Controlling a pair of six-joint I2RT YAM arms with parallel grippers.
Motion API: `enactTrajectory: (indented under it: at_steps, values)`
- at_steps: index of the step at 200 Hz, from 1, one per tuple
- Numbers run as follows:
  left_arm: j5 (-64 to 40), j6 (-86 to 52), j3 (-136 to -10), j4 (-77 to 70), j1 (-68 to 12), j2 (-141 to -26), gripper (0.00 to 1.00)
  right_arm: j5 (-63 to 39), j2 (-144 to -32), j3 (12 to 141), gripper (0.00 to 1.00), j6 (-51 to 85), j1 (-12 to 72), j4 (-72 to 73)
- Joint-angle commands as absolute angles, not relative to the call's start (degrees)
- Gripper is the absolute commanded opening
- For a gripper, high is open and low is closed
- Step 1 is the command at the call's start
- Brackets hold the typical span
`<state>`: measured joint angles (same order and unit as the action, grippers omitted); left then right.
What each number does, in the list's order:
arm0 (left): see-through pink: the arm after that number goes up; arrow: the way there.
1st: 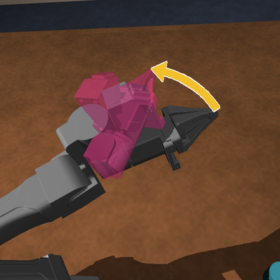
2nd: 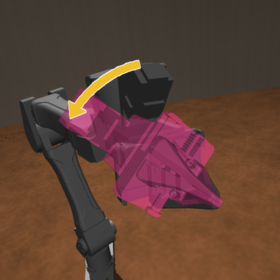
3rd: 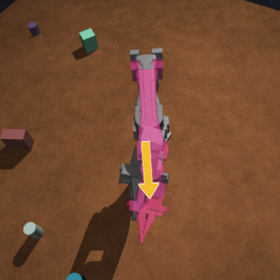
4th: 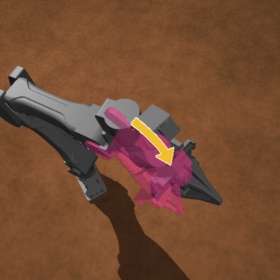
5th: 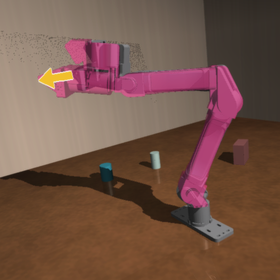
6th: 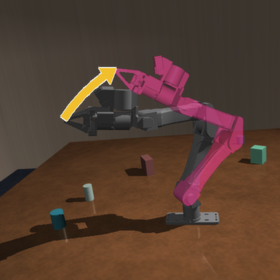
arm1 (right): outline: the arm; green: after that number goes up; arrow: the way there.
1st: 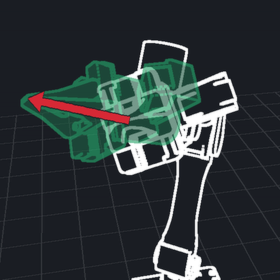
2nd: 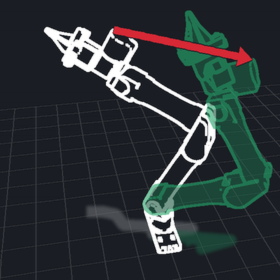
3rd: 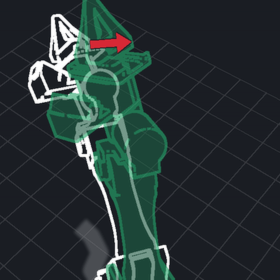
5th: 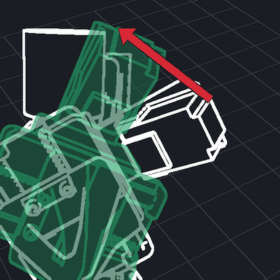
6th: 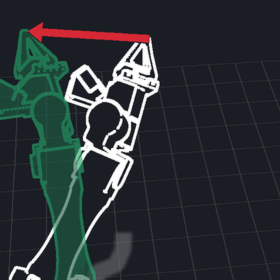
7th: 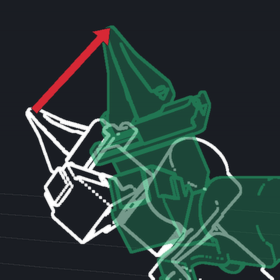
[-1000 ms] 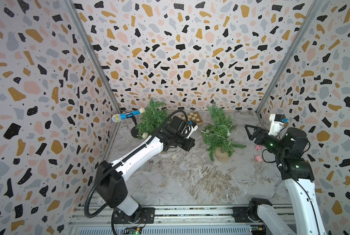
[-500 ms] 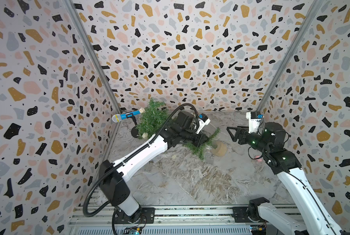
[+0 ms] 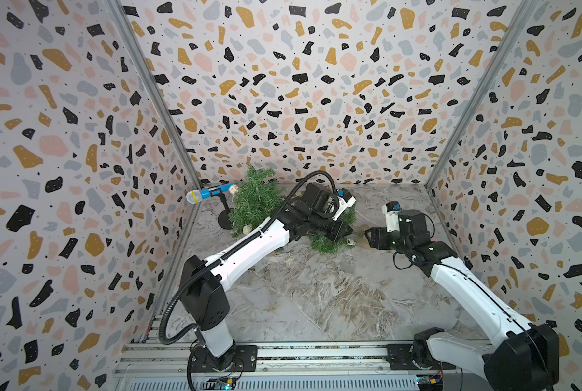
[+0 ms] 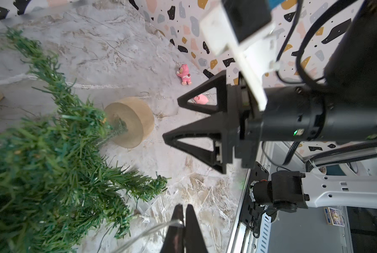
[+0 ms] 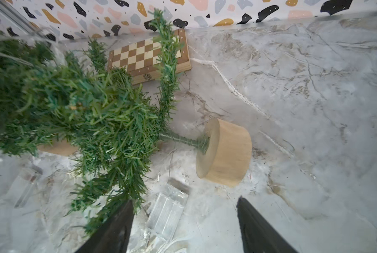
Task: Wrap string light around the christmas tree
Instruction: Wrap the light string around the Christmas tree.
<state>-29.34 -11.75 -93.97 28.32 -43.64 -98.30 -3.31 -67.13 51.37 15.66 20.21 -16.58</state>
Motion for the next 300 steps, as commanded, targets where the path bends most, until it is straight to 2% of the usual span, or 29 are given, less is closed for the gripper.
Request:
enactTrajectory:
  at_steps: [1,48,73,95,128,176,220,300]
  values:
    - [-30.6,-12.0,-96.6,28.2,-43.4,-96.7,0.0,5.6,-69.7,50.0,0.76,11.0,21.3,-12.4]
    - [-29.6,-11.4,-95.4,28.7,-43.4,-95.9,0.0,9.6,-78.1,50.4,0.7,-3.1,21.9,-5.1]
    - [-30.0,-11.7,-95.7,28.8,-43.4,-96.4,0.0,10.2,-82.0,50.3,0.7,-9.4,22.8,-2.6]
    - [-29.4,-11.0,-95.5,29.2,-43.4,-96.2,0.0,9.3,-83.2,52.1,0.72,-4.0,21.1,-4.3]
    - [-29.7,-10.9,-95.3,29.1,-43.4,-96.3,0.0,-1.4,-80.4,51.2,0.79,8.0,15.4,-4.1]
    - [-30.1,-11.1,-95.2,28.5,-43.4,-96.8,0.0,-11.0,-81.3,51.3,0.85,15.9,11.4,-2.9]
    - [-30.2,-11.2,-94.5,28.2,-43.4,-96.5,0.0,-13.9,-84.2,51.8,0.85,21.0,10.4,-0.8]
    - [-30.6,-11.5,-94.3,27.8,-43.4,-96.9,0.0,-16.6,-88.8,51.4,0.79,23.6,8.2,-0.6]
